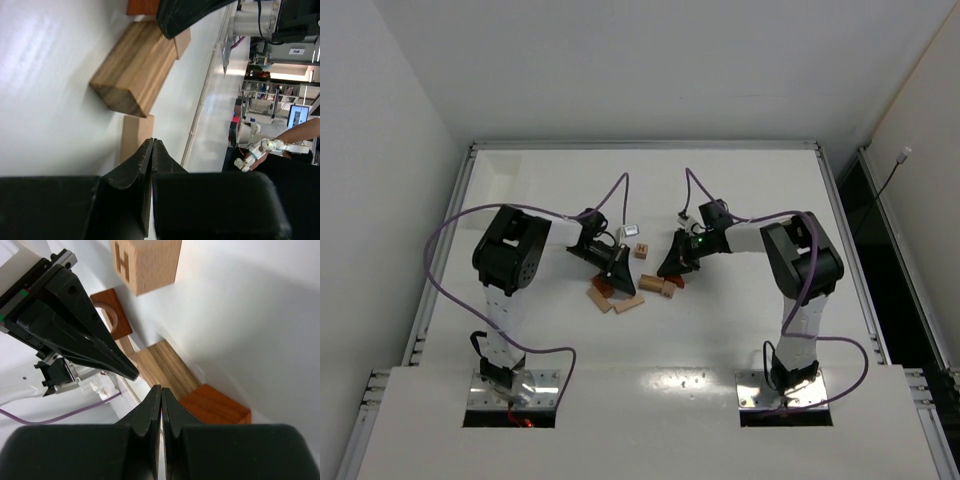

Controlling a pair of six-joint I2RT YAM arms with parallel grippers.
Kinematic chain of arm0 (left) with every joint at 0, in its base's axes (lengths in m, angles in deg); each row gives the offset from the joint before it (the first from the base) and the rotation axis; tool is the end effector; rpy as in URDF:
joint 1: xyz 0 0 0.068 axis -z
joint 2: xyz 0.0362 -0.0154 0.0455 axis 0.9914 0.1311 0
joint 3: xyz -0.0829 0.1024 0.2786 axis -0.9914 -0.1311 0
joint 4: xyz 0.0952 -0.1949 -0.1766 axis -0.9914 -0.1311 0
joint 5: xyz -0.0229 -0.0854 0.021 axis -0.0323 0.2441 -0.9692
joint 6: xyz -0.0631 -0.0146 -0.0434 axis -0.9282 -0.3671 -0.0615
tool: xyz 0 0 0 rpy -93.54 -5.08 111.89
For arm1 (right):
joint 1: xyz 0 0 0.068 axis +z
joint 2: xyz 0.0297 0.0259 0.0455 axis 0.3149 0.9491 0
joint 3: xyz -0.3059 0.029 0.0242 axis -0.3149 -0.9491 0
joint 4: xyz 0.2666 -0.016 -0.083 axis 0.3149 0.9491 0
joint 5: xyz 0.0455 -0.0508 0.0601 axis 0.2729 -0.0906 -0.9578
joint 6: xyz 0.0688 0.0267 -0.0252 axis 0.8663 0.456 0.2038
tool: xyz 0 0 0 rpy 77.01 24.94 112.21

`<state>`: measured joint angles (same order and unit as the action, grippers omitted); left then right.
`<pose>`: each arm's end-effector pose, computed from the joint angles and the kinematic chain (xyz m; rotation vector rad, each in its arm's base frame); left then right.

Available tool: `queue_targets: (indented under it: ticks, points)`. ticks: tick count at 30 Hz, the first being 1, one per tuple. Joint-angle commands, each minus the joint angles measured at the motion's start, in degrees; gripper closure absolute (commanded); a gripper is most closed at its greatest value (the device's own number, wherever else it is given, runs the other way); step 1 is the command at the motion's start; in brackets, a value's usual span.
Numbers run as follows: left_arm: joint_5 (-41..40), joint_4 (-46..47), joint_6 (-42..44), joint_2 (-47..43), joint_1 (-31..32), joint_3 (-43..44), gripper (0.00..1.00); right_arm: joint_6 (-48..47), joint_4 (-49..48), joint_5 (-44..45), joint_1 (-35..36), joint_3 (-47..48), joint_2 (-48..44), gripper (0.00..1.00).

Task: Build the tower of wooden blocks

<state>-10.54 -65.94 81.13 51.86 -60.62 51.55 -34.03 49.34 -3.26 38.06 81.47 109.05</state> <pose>0.3407 -0.2016 0.0954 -0.6212 -2.5137 1.6576 0.3503 0.1782 0.0928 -0.2226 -2.7784 -1.4391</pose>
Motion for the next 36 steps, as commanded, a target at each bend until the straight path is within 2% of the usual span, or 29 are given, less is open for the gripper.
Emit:
queue_targets:
  ticks: [1,6,10,12,15,16,17,18,20,21,23,25,29,31,36]
  points:
    - [1.01,1.97,2.6,-4.31,0.65,-1.98,1.0,-1.98,1.14,0.32,0.51,-0.99,-3.89,1.0]
    - [0.49,3.12,1.99,-6.69,0.65,-4.09,1.0,-3.12,3.69,1.47,0.51,-3.01,-7.06,1.0]
    - [-0.3,3.12,1.28,-10.55,0.65,-4.1,1.0,-5.75,4.22,1.47,-0.02,-1.18,-10.99,1.0]
    - [-3.98,3.73,0.59,-15.11,1.18,-3.48,0.92,-7.69,5.09,1.47,-0.02,0.84,-13.11,1.0]
    - [-13.38,1.82,0.05,-21.87,1.71,-2.09,0.84,-14.44,9.65,3.91,-0.02,6.64,-16.98,0.8]
    - [-16.01,1.11,0.05,-23.2,2.32,-1.47,0.82,-19.77,13.84,5.32,-0.02,10.05,-17.86,0.72]
    - [-19.26,0.4,-0.64,-24.26,3.28,-0.85,0.81,-22.7,15.89,8.56,-0.02,11.82,-19.17,0.58]
    - [-25.55,-2.56,-0.65,-24.97,4.51,1.24,0.79,-25.07,18.87,10.16,-0.02,14.45,-19.88,0.53]
    - [-30.69,-5.3,0.14,-25.59,5.75,3.62,0.77,-30.86,20.65,14.02,-0.02,16.14,-21.11,0.44]
    - [-35.67,-6.1,0.14,-26.2,6.36,5.11,0.69,-32.47,21.35,18.3,-0.02,16.15,-21.9,0.39]
    - [-39.57,-8.12,1.71,-27.68,8.64,5.74,0.57,-36.5,21.97,22.8,-0.02,16.67,-24.45,0.31]
    - [-43.87,-8.74,2.95,-29.01,10.31,5.75,0.5,-38.45,22.49,27.3,-0.54,14.31,-26.38,0.26]
    - [-50.39,-8.75,5.14,-32.79,13.65,1.36,0.5,-40.48,21.19,36.42,-1.86,9.56,-32.27,0.24]
    - [-54.59,-8.74,7.6,-34.54,14.97,-1.79,0.5,-41.88,21.18,38.29,-3.7,7.19,-35.17,0.23]
    - [-58.39,-7.25,11.47,-36.66,19.81,-7.69,0.5,-42.59,21.88,38.22,-7.83,3.15,-39.04,0.23]
